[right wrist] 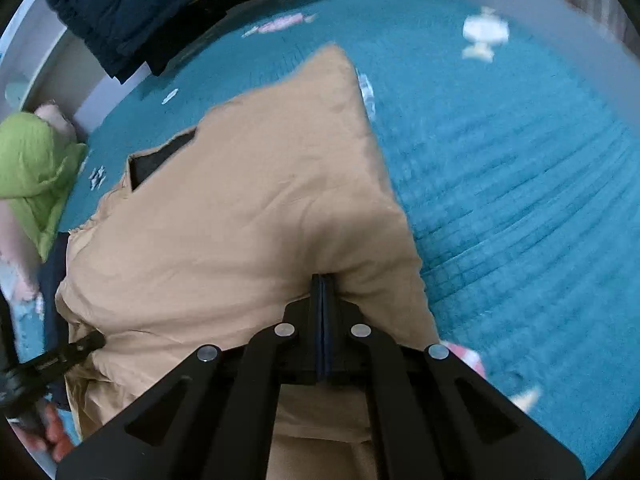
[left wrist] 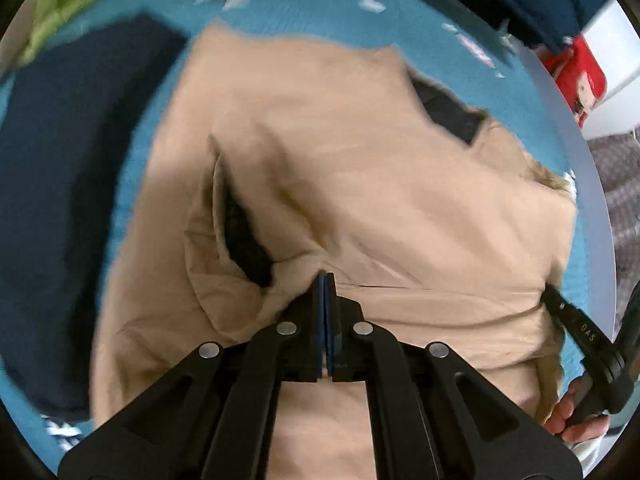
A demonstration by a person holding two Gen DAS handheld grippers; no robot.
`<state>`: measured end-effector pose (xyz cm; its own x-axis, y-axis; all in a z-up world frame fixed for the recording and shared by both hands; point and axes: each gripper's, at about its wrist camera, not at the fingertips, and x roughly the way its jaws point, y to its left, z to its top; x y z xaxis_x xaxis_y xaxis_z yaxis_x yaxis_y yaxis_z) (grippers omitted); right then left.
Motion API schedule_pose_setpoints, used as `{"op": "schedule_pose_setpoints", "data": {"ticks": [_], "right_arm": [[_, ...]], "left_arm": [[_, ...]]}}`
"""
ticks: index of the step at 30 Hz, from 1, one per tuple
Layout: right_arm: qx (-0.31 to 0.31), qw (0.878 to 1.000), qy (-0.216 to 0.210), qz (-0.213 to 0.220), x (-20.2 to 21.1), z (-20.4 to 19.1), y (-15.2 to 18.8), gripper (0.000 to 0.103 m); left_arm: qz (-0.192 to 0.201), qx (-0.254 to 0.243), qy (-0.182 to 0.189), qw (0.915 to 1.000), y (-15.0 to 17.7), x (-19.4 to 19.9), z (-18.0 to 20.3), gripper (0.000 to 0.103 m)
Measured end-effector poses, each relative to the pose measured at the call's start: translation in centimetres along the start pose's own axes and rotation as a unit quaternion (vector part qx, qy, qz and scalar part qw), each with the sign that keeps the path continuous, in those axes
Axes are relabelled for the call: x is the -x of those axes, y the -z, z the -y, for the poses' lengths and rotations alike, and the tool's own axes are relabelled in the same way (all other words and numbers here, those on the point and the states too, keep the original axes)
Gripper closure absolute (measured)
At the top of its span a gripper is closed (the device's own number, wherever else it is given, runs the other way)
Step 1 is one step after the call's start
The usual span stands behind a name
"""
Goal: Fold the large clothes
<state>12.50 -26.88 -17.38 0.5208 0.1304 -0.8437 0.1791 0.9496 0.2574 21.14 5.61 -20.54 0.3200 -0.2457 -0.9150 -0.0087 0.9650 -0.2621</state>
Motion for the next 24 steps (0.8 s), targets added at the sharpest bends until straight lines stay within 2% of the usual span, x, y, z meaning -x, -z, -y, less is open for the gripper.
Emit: {"op": "schedule_pose_setpoints", "data": {"ticks": [3,5,8,9,10,11,12,13,14,16,17,18,20,22,24], "right_arm": [[0.038,0.998,-0.042,0.028,1.7,-3.3,-1.1,0.100],[0.052,0.995,-0.084,0.029,0.7,-6.1,-2.1,0.100],[0.090,0.991,-0.096,0.006,-2.2,-10.0,-2.8,0.100],[0.101,0.989,-0.105,-0.009,-3.7,-11.0,-2.8,0.100],[0.110,0.989,-0.094,-0.021,-5.1,-11.6,-2.8,0.100],[0.116,0.990,-0.072,-0.030,-5.8,-11.4,-3.1,0.103],[0.112,0.992,-0.042,-0.036,-7.3,-10.5,-3.4,0.103],[0.097,0.994,-0.032,-0.038,-7.7,-9.1,-3.7,0.103],[0.076,0.996,-0.028,-0.041,-7.7,-7.6,-4.0,0.103],[0.038,0.999,-0.016,-0.029,-6.4,-4.4,-5.0,0.103],[0.033,0.999,0.009,-0.016,-5.6,-3.2,-5.5,0.103],[0.026,0.999,0.030,-0.004,-5.0,-1.9,-6.1,0.103],[-0.010,1.000,0.027,-0.008,-5.5,0.5,-6.8,0.103],[-0.015,0.999,0.021,-0.021,-7.1,1.5,-6.4,0.103],[0.002,1.000,0.027,-0.008,-7.8,1.5,-6.0,0.103]], "left_arm": [[0.054,-0.047,0.009,0.9974,-1.0,3.0,2.1,0.100],[0.070,-0.047,0.025,0.9961,-2.1,3.3,2.8,0.099],[0.057,-0.027,0.043,0.9971,-3.6,0.8,2.9,0.099],[0.043,-0.024,0.026,0.9985,-4.1,-0.9,2.8,0.099],[0.030,-0.021,0.006,0.9993,-4.1,-2.4,2.5,0.100],[0.010,-0.015,-0.022,0.9996,-4.1,-4.5,1.6,0.101],[0.004,-0.007,-0.016,0.9998,-3.9,-5.6,0.6,0.101],[0.020,0.003,0.008,0.9998,-3.7,-5.6,-0.3,0.101],[0.018,0.008,0.013,0.9997,-3.7,-5.2,-0.8,0.101],[0.023,0.021,-0.008,0.9995,-4.1,-4.0,-1.3,0.101],[0.038,0.027,-0.034,0.9983,-4.5,-3.2,-1.9,0.101],[0.041,0.035,-0.035,0.9979,-4.7,-3.0,-2.3,0.101],[0.020,0.073,0.000,0.9971,-5.4,-3.9,-4.0,0.101],[0.012,0.098,0.024,0.9948,-5.6,-5.5,-4.9,0.101],[0.019,0.101,0.020,0.9945,-5.2,-5.6,-4.7,0.101]]}}
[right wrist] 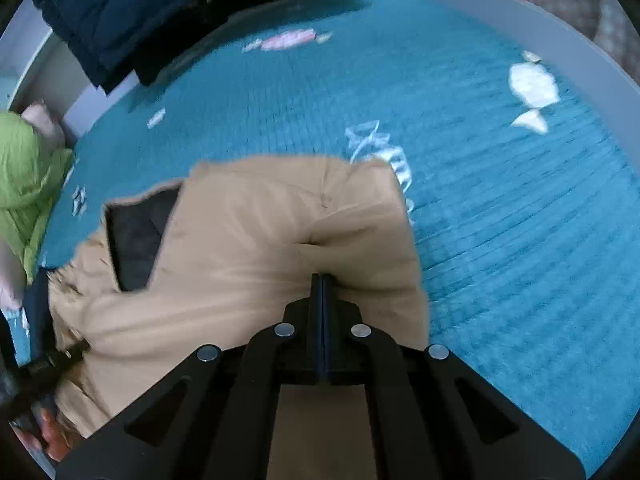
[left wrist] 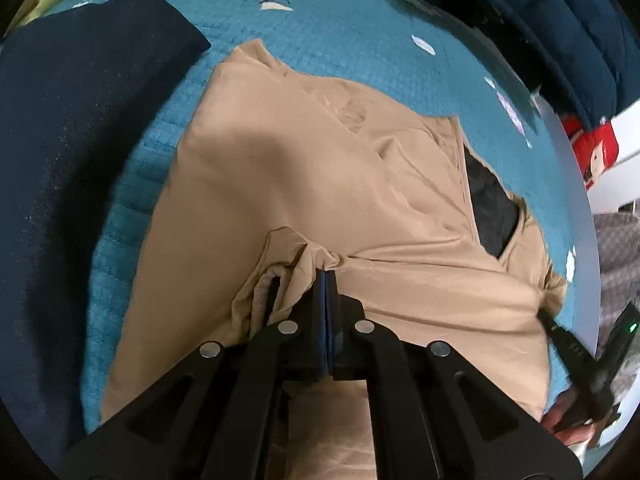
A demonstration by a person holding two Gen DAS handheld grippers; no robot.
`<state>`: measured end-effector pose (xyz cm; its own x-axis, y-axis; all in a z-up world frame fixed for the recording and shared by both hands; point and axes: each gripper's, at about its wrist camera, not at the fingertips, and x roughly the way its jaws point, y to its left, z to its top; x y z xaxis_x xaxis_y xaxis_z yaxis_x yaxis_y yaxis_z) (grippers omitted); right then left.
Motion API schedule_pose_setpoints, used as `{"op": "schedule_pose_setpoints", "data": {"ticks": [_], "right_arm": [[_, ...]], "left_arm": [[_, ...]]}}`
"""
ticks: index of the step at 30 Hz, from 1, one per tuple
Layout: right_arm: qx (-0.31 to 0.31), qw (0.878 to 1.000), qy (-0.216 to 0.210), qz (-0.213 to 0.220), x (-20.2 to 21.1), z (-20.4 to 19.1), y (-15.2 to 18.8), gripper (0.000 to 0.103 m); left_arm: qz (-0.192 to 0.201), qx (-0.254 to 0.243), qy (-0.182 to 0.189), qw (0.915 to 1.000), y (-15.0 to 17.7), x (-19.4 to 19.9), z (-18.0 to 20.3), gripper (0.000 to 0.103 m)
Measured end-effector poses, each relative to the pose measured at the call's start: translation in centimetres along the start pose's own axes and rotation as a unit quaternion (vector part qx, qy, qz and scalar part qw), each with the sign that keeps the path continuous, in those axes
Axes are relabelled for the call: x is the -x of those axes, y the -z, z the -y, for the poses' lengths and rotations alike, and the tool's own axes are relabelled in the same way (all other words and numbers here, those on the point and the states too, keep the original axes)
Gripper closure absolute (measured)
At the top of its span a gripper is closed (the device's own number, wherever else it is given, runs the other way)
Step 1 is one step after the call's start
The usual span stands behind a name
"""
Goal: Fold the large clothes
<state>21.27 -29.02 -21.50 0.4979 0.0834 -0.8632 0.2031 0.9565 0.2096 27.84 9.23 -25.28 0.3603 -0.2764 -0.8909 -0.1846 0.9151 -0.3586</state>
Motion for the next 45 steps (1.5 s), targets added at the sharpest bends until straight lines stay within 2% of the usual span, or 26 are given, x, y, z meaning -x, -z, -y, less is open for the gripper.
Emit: {"op": "schedule_pose_setpoints", "data": {"ticks": [2,4,8,9,10,11,12,14,15,16,17,18,19,20,21,25,30,33,35,36,37,39,40,41,43,45], "right_arm": [[0.012,1.000,0.015,0.006,0.5,-0.4,0.2,0.103],[0.008,1.000,0.011,0.002,0.9,-0.4,0.0,0.103],[0.002,1.000,0.003,0.002,2.5,0.0,-0.4,0.103],[0.005,1.000,0.003,0.003,2.7,-0.2,-0.5,0.103],[0.006,1.000,0.002,0.002,2.9,-0.5,-0.7,0.101],[0.004,1.000,-0.002,0.003,2.9,-0.9,-0.7,0.101],[0.001,1.000,-0.011,0.007,3.5,-0.9,-0.9,0.101],[0.000,0.999,-0.030,0.022,4.9,-1.1,-1.1,0.097],[-0.002,0.999,-0.037,0.035,6.0,-1.2,-1.4,0.097],[-0.005,0.998,-0.040,0.040,6.6,-1.3,-1.7,0.093],[-0.007,0.998,-0.044,0.044,7.1,-1.3,-2.0,0.075],[-0.011,0.997,-0.044,0.058,8.1,-1.2,-2.7,0.061],[-0.012,0.997,-0.036,0.072,8.6,-1.2,-3.2,0.038],[-0.010,0.996,-0.029,0.085,9.0,-1.2,-3.8,0.033],[-0.007,0.995,-0.021,0.092,9.4,-1.2,-4.4,0.032],[-0.006,0.997,0.004,0.071,8.4,-0.7,-6.4,0.028],[-0.013,1.000,0.022,0.015,5.2,0.3,-7.3,0.028],[-0.023,0.999,0.016,-0.019,3.1,0.9,-7.3,0.028],[-0.034,0.998,0.018,-0.041,1.5,1.4,-7.2,0.028],[-0.037,0.998,0.020,-0.050,1.0,1.5,-7.1,0.028],[-0.040,0.997,0.022,-0.059,0.3,1.6,-7.0,0.029],[-0.044,0.996,0.020,-0.080,-1.1,1.8,-6.7,0.044],[-0.045,0.994,0.027,-0.092,-1.8,1.9,-6.6,0.063],[-0.045,0.993,0.044,-0.101,-2.3,2.1,-6.5,0.073],[-0.049,0.994,0.047,-0.088,-2.3,2.2,-6.2,0.078],[-0.055,0.994,0.048,-0.077,-1.6,2.2,-5.9,0.082]], "left_arm": [[0.001,-0.027,-0.020,0.9994,-0.1,0.2,0.8,0.101],[-0.008,-0.043,-0.031,0.9986,-0.2,0.6,1.2,0.101],[0.000,-0.062,-0.034,0.9975,-1.4,3.2,2.4,0.097],[0.000,-0.069,-0.037,0.9970,-1.7,3.8,2.6,0.087],[-0.002,-0.071,-0.039,0.9967,-1.9,4.1,2.7,0.068],[-0.004,-0.069,-0.041,0.9968,-2.3,4.6,2.9,0.054],[0.003,-0.068,-0.040,0.9969,-2.3,5.3,2.7,0.045],[0.023,-0.077,-0.048,0.9956,-2.6,6.4,2.9,0.038],[0.027,-0.081,-0.053,0.9950,-2.8,6.7,3.0,0.029],[0.032,-0.080,-0.054,0.9948,-3.2,7.1,3.1,0.028],[0.035,-0.080,-0.053,0.9948,-3.4,7.4,3.0,0.027],[0.036,-0.080,-0.052,0.9948,-3.8,7.6,2.9,0.026],[0.037,-0.079,-0.059,0.9944,-4.4,7.5,3.1,0.025],[0.037,-0.078,-0.065,0.9941,-4.7,7.8,2.7,0.025],[0.037,-0.078,-0.071,0.9938,-5.1,7.9,2.4,0.025],[0.027,-0.072,-0.082,0.9937,-7.1,6.6,2.4,0.023],[-0.006,-0.058,-0.091,0.9941,-8.8,3.3,1.5,0.023],[-0.033,-0.041,-0.091,0.9944,-9.5,1.1,0.5,0.023],[-0.037,-0.024,-0.088,0.9952,-9.8,0.1,-0.2,0.023],[-0.035,-0.018,-0.085,0.9956,-9.9,-0.2,-0.6,0.024],[-0.037,-0.013,-0.084,0.9957,-9.9,-0.6,-0.9,0.032],[-0.047,0.001,-0.088,0.9950,-10.0,-1.5,-1.7,0.052],[-0.047,0.003,-0.088,0.9950,-10.0,-1.7,-2.0,0.056],[-0.044,0.002,-0.088,0.9951,-10.0,-1.6,-2.0,0.059],[-0.042,0.002,-0.085,0.9955,-9.9,-1.2,-2.1,0.073],[-0.036,0.008,-0.075,0.9965,-9.9,-0.3,-2.1,0.079]]}}
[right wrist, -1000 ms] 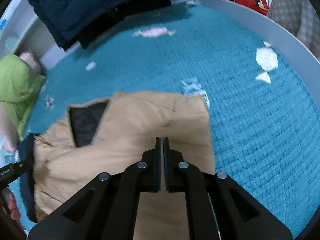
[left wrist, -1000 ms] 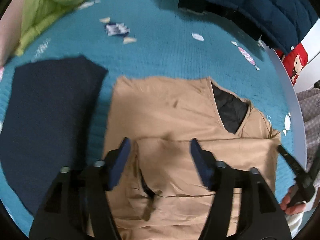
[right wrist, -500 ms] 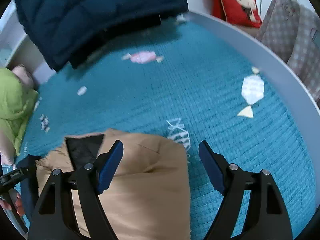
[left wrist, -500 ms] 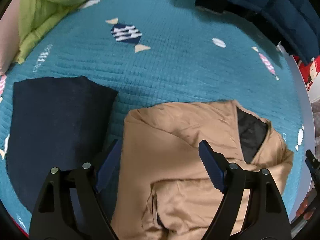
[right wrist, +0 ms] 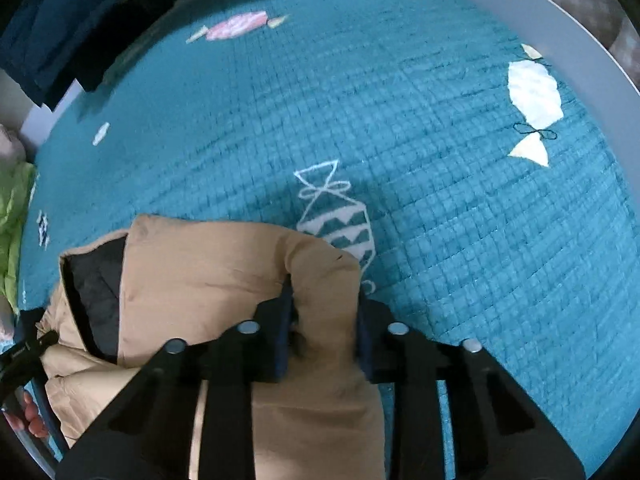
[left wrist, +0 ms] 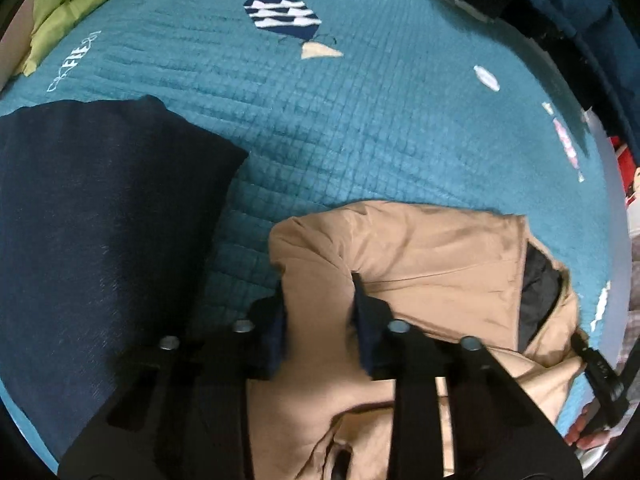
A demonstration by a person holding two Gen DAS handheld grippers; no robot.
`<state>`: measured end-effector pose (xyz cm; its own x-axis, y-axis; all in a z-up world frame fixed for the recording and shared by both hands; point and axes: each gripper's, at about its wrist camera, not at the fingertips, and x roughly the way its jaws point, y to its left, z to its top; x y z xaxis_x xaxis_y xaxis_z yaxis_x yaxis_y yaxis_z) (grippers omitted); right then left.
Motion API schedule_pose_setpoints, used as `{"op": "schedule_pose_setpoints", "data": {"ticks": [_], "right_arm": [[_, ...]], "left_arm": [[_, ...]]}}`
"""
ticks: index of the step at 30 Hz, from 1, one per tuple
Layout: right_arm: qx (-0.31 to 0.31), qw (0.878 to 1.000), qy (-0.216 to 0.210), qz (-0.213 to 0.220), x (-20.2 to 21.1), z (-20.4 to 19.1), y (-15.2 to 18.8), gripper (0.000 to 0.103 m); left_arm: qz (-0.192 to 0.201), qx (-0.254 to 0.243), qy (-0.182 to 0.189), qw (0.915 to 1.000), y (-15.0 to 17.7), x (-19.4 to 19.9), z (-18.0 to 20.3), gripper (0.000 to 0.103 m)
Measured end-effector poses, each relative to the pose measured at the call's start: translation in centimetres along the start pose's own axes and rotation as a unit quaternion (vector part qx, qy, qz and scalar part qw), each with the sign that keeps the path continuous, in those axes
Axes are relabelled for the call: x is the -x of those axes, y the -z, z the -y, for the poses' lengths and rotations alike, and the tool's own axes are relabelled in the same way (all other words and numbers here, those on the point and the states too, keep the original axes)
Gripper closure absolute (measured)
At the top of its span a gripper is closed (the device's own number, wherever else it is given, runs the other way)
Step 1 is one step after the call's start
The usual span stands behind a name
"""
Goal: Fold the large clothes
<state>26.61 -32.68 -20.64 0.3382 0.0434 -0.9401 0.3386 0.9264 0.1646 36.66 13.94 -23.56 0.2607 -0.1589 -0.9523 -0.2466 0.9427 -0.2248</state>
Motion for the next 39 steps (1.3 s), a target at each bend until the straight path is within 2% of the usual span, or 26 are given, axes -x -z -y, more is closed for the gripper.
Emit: {"op": "schedule_pose_setpoints", "data": {"ticks": [4,13,20,25,31,35,39], "right_arm": [[-0.008,1.000,-0.014,0.026,2.5,0.1,0.3,0.084],[0.010,0.995,-0.033,0.098,10.5,-0.1,2.1,0.085],[0.030,0.986,-0.058,0.155,17.3,0.2,5.6,0.085],[0.052,0.978,-0.075,0.186,21.9,1.3,9.8,0.085],[0.081,0.971,-0.089,0.207,25.7,3.4,16.2,0.085],[0.089,0.972,-0.087,0.200,27.0,5.3,21.6,0.085],[0.082,0.981,-0.069,0.162,26.0,7.3,26.3,0.085]], "left_arm": [[0.015,-0.011,0.005,0.9998,0.3,1.9,0.4,0.081],[0.074,-0.043,0.033,0.9957,2.6,9.0,1.3,0.082],[0.130,-0.073,0.059,0.9871,6.6,16.0,1.0,0.082],[0.160,-0.096,0.071,0.9799,11.2,20.2,-0.6,0.082],[0.176,-0.115,0.076,0.9747,18.5,23.1,-3.3,0.082],[0.164,-0.115,0.073,0.9770,23.6,23.7,-5.5,0.082],[0.120,-0.107,0.049,0.9859,29.3,21.8,-8.3,0.082]]}}
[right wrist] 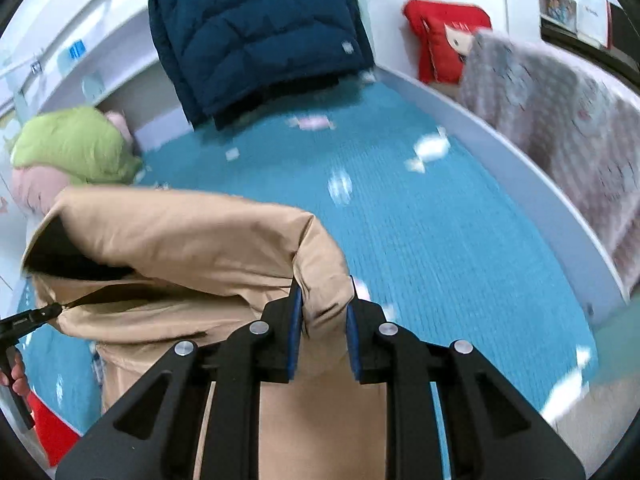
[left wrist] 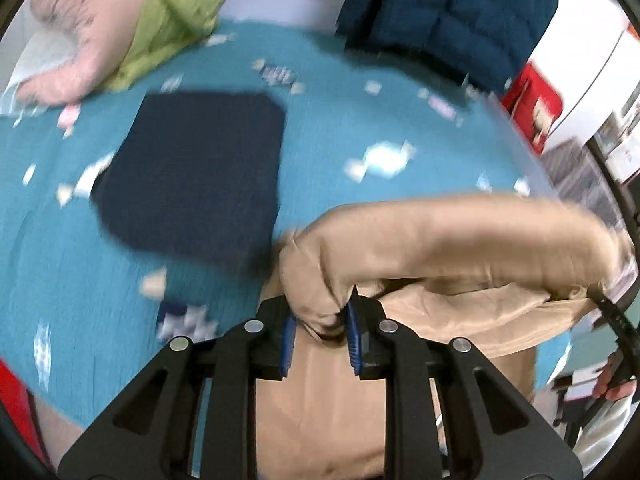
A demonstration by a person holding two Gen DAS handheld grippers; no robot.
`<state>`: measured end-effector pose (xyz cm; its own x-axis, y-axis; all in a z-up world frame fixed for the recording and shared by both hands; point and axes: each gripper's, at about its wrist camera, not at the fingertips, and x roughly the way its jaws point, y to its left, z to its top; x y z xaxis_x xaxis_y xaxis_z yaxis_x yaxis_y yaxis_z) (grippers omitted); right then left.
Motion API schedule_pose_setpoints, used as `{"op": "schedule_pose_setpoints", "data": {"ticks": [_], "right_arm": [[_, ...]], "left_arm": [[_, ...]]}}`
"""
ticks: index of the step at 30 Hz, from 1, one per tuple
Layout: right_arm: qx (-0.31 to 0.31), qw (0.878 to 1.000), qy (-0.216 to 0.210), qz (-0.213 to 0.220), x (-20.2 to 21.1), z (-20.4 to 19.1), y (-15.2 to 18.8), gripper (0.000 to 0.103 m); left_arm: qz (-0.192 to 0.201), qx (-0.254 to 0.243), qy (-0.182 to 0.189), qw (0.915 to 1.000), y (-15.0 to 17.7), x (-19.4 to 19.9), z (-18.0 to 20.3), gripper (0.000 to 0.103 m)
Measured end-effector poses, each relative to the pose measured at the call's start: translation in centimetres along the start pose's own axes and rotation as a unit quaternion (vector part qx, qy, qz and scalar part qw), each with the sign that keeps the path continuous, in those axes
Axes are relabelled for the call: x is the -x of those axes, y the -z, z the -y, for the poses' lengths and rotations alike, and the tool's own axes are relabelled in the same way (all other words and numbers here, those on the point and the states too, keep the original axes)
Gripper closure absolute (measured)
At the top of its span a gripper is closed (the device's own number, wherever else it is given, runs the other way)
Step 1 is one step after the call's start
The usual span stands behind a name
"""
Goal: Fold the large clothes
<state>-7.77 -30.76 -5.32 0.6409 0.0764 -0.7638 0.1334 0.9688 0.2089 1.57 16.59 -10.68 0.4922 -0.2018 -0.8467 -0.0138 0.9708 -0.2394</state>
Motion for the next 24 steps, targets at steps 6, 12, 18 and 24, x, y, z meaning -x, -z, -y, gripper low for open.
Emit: {"op": "schedule_pose_setpoints", "data": {"ticks": [6,12,18,24], "right_arm": [[-0.053,0.990,0.030,-0.127,-3.2,3.3,7.8,0.080],[-0.062,0.982,0.056,-0.168,-1.7,3.8,9.5,0.071],[-0.036,0.983,0.117,-0.137,3.4,4.8,5.8,0.056],[0.014,0.994,0.060,-0.095,1.3,0.7,1.9,0.076]], "left_arm": [[-0.111,0.054,-0.036,0.9917,9.0,-4.5,-3.2,0.082],[-0.129,0.041,-0.048,0.9897,10.5,-2.9,-4.4,0.080],[-0.083,-0.001,-0.077,0.9936,7.6,3.1,-4.5,0.048],[-0.036,-0.051,-0.023,0.9978,3.4,1.8,0.3,0.073]]}}
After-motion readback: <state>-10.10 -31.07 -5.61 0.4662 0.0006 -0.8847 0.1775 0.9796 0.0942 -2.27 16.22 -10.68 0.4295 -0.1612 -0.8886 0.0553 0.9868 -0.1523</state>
